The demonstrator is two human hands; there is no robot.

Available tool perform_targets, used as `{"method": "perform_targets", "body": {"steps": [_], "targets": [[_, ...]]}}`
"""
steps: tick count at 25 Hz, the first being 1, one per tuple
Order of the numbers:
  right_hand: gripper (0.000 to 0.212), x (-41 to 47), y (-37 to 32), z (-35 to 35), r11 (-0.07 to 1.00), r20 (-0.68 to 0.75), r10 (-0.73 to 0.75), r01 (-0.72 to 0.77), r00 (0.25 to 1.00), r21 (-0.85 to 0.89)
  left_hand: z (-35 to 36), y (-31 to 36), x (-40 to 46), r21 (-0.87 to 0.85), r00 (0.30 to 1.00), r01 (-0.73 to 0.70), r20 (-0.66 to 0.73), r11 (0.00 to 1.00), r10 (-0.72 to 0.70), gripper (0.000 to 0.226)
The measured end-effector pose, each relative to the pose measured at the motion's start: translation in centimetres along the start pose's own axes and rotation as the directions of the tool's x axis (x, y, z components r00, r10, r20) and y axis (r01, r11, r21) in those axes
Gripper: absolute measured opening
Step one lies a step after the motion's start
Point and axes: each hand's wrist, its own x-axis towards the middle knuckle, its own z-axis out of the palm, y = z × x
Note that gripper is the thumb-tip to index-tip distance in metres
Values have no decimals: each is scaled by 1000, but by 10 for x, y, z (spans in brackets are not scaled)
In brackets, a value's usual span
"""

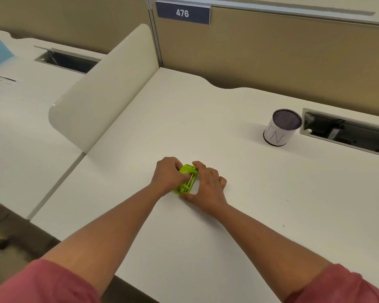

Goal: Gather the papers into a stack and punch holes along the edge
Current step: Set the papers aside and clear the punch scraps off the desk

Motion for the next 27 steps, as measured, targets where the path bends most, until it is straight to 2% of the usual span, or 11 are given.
{"method": "perform_targets", "body": {"steps": [5,8,9,11,12,14,17,20,23,27], "targets": [[105,5,2,4,999,31,-14,16,999,-48,0,-6,3,15,1000,7,-9,1000,-7,22],[106,-4,13,-9,997,74,-67,70,995,-38,5,-7,1,45,998,11,-66,999,-8,45],[101,-10,18,-15,995,54,-87,89,995,-39,9,-5,-2,78,993,-16,-118,997,25,54],[83,-25,33,-33,990,-3,-122,121,993,-76,25,7,-12,130,961,-165,-201,978,189,52],[72,-32,42,-42,986,-24,-135,132,991,-98,36,14,-18,151,939,-256,-193,955,283,46],[49,-50,66,-66,985,-56,-124,116,991,-125,69,28,-28,183,897,-412,-91,892,433,36],[29,-76,107,-102,993,-93,-52,41,994,-114,122,44,-35,185,866,-499,52,847,498,33],[20,-102,146,-135,998,-94,46,-50,995,-40,164,61,-39,192,833,-553,125,811,539,36],[21,-123,173,-155,991,-25,133,-133,991,-5,188,64,-38,237,778,-628,179,741,602,36],[19,-137,188,-160,991,76,137,-136,988,-17,198,54,-37,289,746,-662,162,692,646,39]]}}
